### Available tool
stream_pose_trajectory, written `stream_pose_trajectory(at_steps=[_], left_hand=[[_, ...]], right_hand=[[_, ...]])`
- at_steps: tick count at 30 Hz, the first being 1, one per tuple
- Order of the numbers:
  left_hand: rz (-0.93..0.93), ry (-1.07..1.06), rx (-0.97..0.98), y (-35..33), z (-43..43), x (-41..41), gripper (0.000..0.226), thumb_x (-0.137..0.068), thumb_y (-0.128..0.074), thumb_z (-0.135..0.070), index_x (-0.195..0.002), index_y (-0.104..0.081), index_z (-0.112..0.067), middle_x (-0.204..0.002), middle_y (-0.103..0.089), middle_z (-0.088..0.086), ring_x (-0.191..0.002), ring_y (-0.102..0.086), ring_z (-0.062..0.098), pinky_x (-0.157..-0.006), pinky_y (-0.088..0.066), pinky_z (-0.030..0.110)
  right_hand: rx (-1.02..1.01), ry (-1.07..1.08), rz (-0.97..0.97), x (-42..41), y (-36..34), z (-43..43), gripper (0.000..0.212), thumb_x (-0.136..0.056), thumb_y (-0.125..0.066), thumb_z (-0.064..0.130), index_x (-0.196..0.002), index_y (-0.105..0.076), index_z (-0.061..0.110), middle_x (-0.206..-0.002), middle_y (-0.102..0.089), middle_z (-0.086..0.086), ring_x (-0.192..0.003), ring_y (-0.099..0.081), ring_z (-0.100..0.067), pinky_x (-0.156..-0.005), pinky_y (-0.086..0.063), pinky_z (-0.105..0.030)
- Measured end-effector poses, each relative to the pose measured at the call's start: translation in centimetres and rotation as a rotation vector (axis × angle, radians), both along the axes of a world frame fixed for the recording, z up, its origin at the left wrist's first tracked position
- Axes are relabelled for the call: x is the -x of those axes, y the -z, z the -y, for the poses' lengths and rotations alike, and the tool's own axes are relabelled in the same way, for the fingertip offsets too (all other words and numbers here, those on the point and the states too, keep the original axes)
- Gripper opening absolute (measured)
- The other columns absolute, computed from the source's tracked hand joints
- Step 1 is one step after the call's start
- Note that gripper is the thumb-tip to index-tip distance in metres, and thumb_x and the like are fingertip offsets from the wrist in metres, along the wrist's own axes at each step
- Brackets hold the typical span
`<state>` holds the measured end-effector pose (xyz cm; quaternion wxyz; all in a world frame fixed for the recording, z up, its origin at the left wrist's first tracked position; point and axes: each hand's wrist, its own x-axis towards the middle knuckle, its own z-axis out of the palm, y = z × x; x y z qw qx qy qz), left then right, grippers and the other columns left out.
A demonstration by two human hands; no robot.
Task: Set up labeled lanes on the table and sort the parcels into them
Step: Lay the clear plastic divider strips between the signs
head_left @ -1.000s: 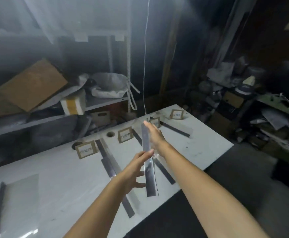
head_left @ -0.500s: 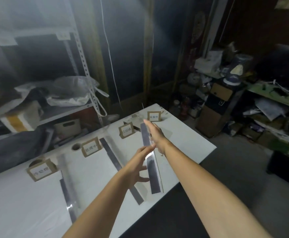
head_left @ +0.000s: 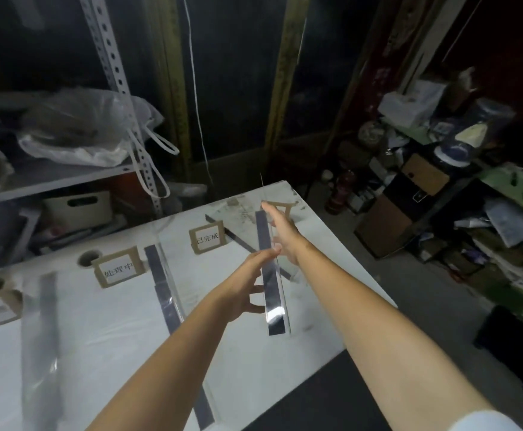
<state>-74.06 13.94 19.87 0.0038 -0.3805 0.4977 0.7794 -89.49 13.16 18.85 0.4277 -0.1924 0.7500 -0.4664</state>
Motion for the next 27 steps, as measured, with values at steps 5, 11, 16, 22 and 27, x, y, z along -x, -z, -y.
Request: stream_pose_trajectory(at_steps=[5, 11, 16, 22, 27], left_hand=[[0.050, -0.052, 0.007, 1.3, 1.4, 2.8, 0.095, -0.059, -0.065, -0.079, -0.141, -0.039, -0.038, -0.154, -0.035, 0.001, -0.134, -0.043, 0.034, -0.104, -0.044, 0.060], [0.113, -0.193, 0.006, 3.7, 1.0, 7.6, 0.074, -0.084, -0.058, -0.069, -0.146, -0.034, -0.036, -0.160, -0.027, 0.002, -0.141, -0.035, 0.036, -0.108, -0.040, 0.061], [0.157, -0.378, -0.017, 5.1, 0.0, 12.0, 0.058, -0.087, -0.055, -0.068, -0.135, -0.038, -0.040, -0.157, -0.031, 0.003, -0.138, -0.039, 0.035, -0.107, -0.042, 0.059], [0.205, -0.501, -0.060, 7.5, -1.0, 15.6, 0.084, -0.074, -0.060, -0.076, -0.144, -0.035, -0.038, -0.159, -0.029, 0.002, -0.140, -0.036, 0.037, -0.107, -0.040, 0.062], [0.235, -0.532, -0.062, 8.3, -1.6, 16.3, 0.080, -0.079, -0.059, -0.075, -0.146, -0.033, -0.039, -0.159, -0.029, 0.000, -0.143, -0.032, 0.035, -0.109, -0.037, 0.061]], right_hand=[[-0.061, -0.088, 0.066, 3.4, 1.8, 2.0, 0.064, -0.090, -0.051, 0.069, -0.146, -0.043, 0.038, -0.153, -0.041, 0.001, -0.135, -0.042, -0.031, -0.110, -0.037, -0.055], [-0.107, -0.252, 0.090, 7.8, 4.3, 4.2, 0.063, -0.094, -0.049, 0.064, -0.149, -0.043, 0.032, -0.150, -0.045, 0.000, -0.120, -0.048, -0.025, -0.077, -0.043, -0.040], [-0.117, -0.420, 0.119, 11.2, 7.0, 6.1, 0.066, -0.091, -0.050, 0.068, -0.145, -0.048, 0.031, -0.139, -0.053, 0.001, -0.115, -0.054, -0.023, -0.070, -0.045, -0.036], [-0.108, -0.469, -0.066, 16.2, 11.6, 6.2, 0.046, -0.097, -0.049, 0.058, -0.127, -0.061, 0.024, -0.119, -0.062, -0.001, -0.113, -0.060, -0.027, -0.097, -0.048, -0.042], [-0.257, -0.570, -0.381, 19.3, 16.0, 5.7, 0.053, -0.095, -0.056, 0.049, -0.135, -0.057, 0.015, -0.139, -0.058, -0.009, -0.128, -0.052, -0.032, -0.104, -0.043, -0.036]])
